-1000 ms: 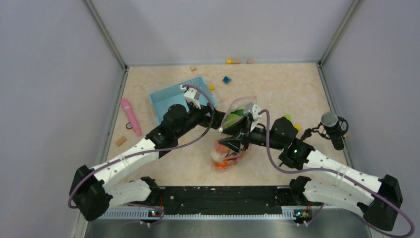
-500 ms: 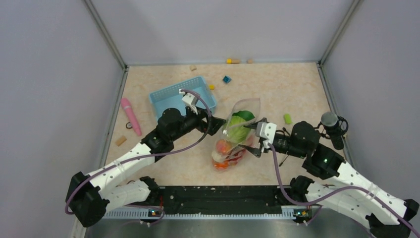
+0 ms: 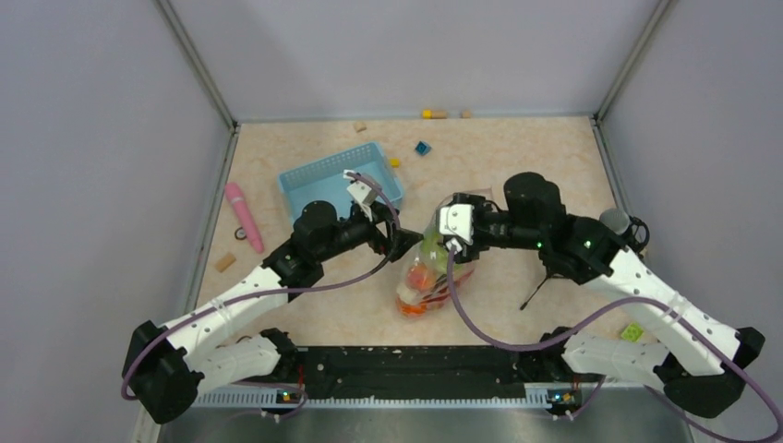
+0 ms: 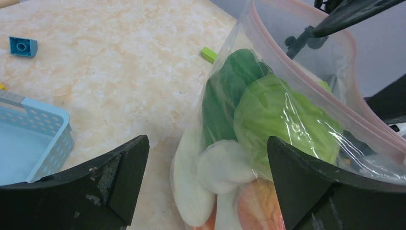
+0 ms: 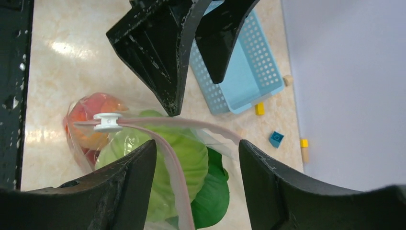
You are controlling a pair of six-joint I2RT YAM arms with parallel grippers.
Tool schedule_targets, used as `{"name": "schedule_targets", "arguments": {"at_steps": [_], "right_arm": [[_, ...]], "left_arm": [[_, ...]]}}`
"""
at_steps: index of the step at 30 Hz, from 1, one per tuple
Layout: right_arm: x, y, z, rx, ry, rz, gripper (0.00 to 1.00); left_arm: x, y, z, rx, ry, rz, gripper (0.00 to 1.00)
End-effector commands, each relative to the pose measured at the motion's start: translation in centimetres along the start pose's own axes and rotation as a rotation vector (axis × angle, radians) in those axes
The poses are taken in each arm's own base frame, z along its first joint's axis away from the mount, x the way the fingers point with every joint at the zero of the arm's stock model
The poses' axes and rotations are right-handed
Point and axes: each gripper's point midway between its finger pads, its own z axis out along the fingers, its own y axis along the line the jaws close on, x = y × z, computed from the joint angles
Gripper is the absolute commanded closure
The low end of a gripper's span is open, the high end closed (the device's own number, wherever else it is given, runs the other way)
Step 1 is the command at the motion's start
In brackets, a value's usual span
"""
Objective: Place the food in the zip-top bag and seal the zipper
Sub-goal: Adjust the zipper food storage bag at the center of the board.
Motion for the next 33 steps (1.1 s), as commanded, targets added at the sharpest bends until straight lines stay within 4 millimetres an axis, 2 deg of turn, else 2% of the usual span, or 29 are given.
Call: {"name": "schedule_targets", "arguments": {"at_steps": [1, 3, 5, 12, 17, 20, 22, 25, 27, 33], "right_arm": [[0.1, 0.7, -0.3, -0.163, 0.030, -0.053, 0.39], [0.5, 1.1, 0.2, -0.219, 0.050, -0.049, 0.46], [0.7, 1.6, 0.6, -0.266, 0.057, -0.050, 0.59], [-0.6, 2.8, 0.2, -0.349, -0.015, -0.094, 1.00], [-1.4, 1.9, 0.5, -0.281, -0.032, -0.002, 1.00], [-2.2, 0.5, 0.7, -0.190, -0.065, 0.041, 1.00], [-3.0, -1.0, 0.7, -0.095, -0.100, 0.096, 1.00], [-4.1, -4.3, -0.1, 0.125, -0.159, 0.240, 1.00], [-4.1, -5.5, -0.8, 0.224, -0.178, 0.346, 1.00], [-3.8, -4.2, -0.4, 0.204, -0.211, 0.468, 1.00]], "left_arm": [[-1.0, -1.6, -0.5, 0.094, -0.015, 0.113, 0.02], [-0.9, -1.9, -0.5, 0.115, -0.008, 0.133, 0.02], [-0.9, -1.8, -0.5, 0.114, -0.002, 0.148, 0.02], [-1.4, -1.9, -1.4, 0.112, 0.000, 0.213, 0.02], [-1.8, -2.3, -3.2, 0.102, -0.007, 0.250, 0.02], [-2.2, -2.0, -4.3, 0.062, -0.020, 0.248, 0.02], [-2.4, -2.1, -4.9, 0.053, -0.029, 0.240, 0.02], [-3.1, -3.2, -5.7, 0.086, -0.062, 0.222, 0.02], [-3.7, -3.7, -6.0, 0.098, -0.097, 0.213, 0.02], [-5.3, -4.7, -5.5, 0.137, -0.167, 0.215, 0.02]]}}
